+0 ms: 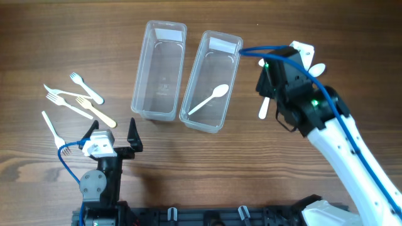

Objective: Pack container
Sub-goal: 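Return the right gripper and grasp another white spoon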

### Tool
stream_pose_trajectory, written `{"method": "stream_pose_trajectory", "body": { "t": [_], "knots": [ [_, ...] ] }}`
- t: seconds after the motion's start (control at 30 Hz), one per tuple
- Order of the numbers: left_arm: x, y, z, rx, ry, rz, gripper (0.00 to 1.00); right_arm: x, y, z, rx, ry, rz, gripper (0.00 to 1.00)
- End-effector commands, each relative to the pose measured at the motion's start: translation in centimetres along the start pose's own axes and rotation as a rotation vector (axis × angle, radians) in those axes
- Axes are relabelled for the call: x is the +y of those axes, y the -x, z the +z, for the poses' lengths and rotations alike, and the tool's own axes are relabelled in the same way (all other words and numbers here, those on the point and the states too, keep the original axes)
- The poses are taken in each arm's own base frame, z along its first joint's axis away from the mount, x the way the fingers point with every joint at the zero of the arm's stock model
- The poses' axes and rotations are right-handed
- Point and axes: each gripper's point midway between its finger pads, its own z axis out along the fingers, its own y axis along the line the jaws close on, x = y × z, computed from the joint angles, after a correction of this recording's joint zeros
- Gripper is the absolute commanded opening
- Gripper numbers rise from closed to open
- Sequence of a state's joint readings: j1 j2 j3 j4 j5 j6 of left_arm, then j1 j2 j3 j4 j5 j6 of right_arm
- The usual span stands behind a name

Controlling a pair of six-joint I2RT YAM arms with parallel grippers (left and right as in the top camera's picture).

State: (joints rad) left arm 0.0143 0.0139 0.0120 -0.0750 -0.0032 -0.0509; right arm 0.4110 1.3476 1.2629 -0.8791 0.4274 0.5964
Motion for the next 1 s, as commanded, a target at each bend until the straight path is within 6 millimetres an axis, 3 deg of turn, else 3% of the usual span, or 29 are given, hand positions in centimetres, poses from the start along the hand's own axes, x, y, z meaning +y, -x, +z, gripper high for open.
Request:
{"method": "stream_pose_trajectory", "body": {
  "t": [0.0,0.13,0.23,0.3,0.5,0.83,0.87,0.9,0.93,0.97],
  "knots": [
    [0.3,0.0,0.0,-0.005,0.015,-0.01,1.0,-1.7,-1.6,4.0,0.104,-0.089,0.057,0.78],
    [0.3,0.0,0.0,-0.005,0.015,-0.01,1.0,-1.4,-3.6,9.1,0.262,-0.038,0.014,0.8],
    [0.3,0.0,0.0,-0.005,0.015,-0.01,1.0,-2.2,-4.9,11.7,0.33,-0.054,0.009,0.76],
    [0.3,0.0,0.0,-0.005,0.015,-0.01,1.0,-2.4,-5.4,12.8,0.352,-0.064,0.013,0.69],
    [0.3,0.0,0.0,-0.005,0.015,-0.01,1.0,-1.7,-6.9,15.5,0.393,-0.061,-0.007,0.69],
    [0.3,0.0,0.0,-0.005,0.015,-0.01,1.0,-2.9,-13.6,20.6,0.576,-0.16,-0.03,0.67],
    [0.3,0.0,0.0,-0.005,0.015,-0.01,1.0,-3.0,-14.0,20.8,0.588,-0.162,-0.034,0.59],
    [0.3,0.0,0.0,-0.005,0.015,-0.01,1.0,-2.9,-14.2,20.8,0.596,-0.158,-0.035,0.43],
    [0.3,0.0,0.0,-0.005,0.015,-0.01,1.0,-2.8,-14.2,20.8,0.599,-0.155,-0.033,0.14],
    [0.3,0.0,0.0,-0.005,0.015,-0.01,1.0,-2.8,-14.2,20.8,0.6,-0.151,-0.032,0.04]
  ]
}}
